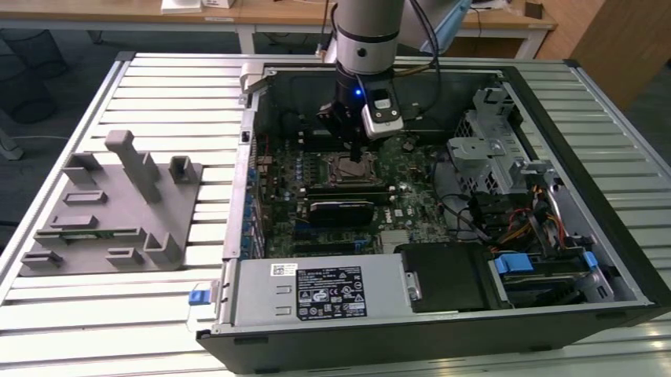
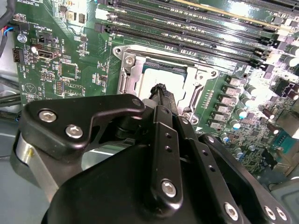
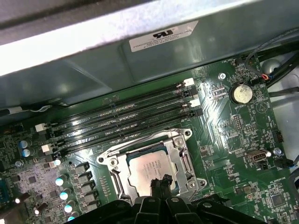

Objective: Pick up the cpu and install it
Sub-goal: 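Install the second cpu locking lever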

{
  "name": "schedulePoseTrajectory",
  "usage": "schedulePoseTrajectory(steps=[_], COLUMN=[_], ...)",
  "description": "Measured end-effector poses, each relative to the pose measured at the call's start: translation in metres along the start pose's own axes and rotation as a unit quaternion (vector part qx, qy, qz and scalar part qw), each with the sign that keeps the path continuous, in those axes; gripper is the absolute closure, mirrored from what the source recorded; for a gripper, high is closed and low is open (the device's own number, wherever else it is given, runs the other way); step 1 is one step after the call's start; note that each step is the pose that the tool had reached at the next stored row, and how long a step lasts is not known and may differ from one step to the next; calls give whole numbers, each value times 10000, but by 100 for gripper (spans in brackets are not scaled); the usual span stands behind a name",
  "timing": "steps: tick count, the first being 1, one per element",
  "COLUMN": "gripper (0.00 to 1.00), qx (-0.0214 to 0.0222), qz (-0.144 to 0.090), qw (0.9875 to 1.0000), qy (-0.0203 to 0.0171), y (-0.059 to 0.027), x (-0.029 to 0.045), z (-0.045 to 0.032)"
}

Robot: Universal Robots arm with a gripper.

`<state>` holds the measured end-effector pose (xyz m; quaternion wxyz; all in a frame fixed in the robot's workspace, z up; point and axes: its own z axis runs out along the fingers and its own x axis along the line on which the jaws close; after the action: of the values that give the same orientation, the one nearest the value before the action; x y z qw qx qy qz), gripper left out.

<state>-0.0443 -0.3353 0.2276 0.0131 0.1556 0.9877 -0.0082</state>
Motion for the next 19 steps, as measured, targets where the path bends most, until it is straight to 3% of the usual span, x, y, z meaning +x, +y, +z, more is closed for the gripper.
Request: schedulePoseTrajectory(steps=[3, 11, 19], gripper=[89, 89, 89], qx=[5, 2, 2], qz=[0, 0, 0], qw=[10000, 10000, 10000], qy=[1, 0, 0], y=[-1, -2, -45], x=[0, -5, -21], z=[-13, -191, -202])
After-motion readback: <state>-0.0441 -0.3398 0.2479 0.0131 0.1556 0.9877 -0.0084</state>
